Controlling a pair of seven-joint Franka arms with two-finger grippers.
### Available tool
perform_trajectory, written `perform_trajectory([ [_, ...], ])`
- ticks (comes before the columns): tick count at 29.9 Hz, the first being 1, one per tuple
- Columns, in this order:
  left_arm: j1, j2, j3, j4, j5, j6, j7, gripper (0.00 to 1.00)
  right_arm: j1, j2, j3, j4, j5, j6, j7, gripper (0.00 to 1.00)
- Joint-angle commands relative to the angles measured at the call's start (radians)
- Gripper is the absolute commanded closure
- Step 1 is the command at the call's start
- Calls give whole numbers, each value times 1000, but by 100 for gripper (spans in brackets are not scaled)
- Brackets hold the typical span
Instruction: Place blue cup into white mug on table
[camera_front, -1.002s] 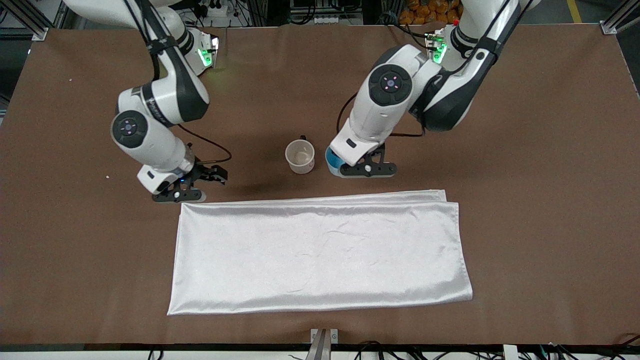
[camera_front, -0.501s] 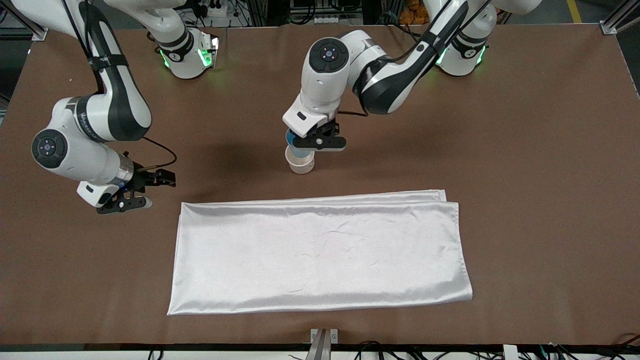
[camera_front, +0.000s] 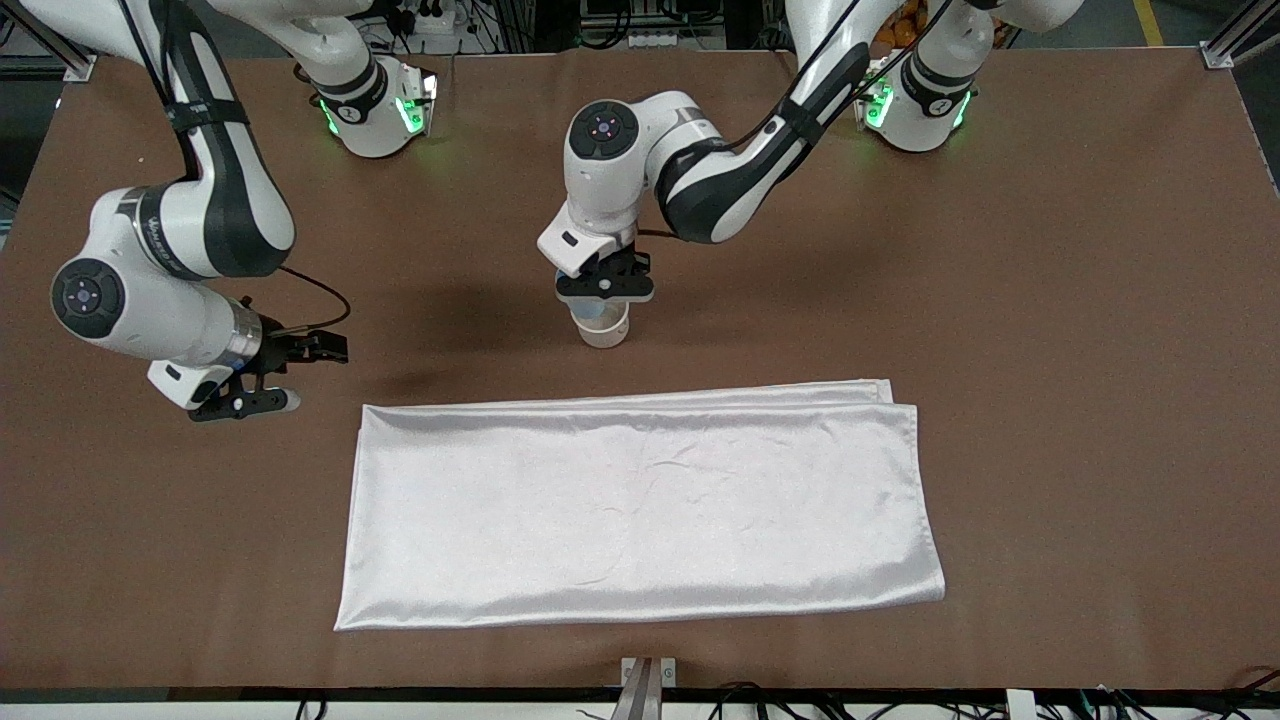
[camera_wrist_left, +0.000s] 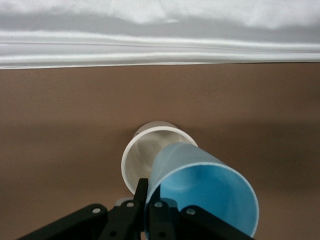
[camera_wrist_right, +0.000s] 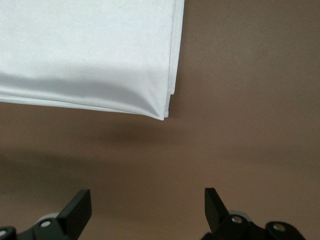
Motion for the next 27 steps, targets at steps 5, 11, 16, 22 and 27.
perform_trajectory([
  [5,-10,19,11,3,43,8,-37,100,-18,-115,16,-4,2,-103,21,0],
  [11,-14,37,17,3,97,8,-40,100,-20,-188,14,-1,2,-126,22,0],
  [16,-13,43,17,3,104,7,-40,82,-38,-207,14,61,2,-166,22,0],
  [22,-10,32,17,4,103,4,-39,0,-49,-202,11,183,-5,-271,21,0],
  [27,-4,-1,17,6,106,-4,-37,0,-54,-205,-2,256,-8,-357,21,0],
])
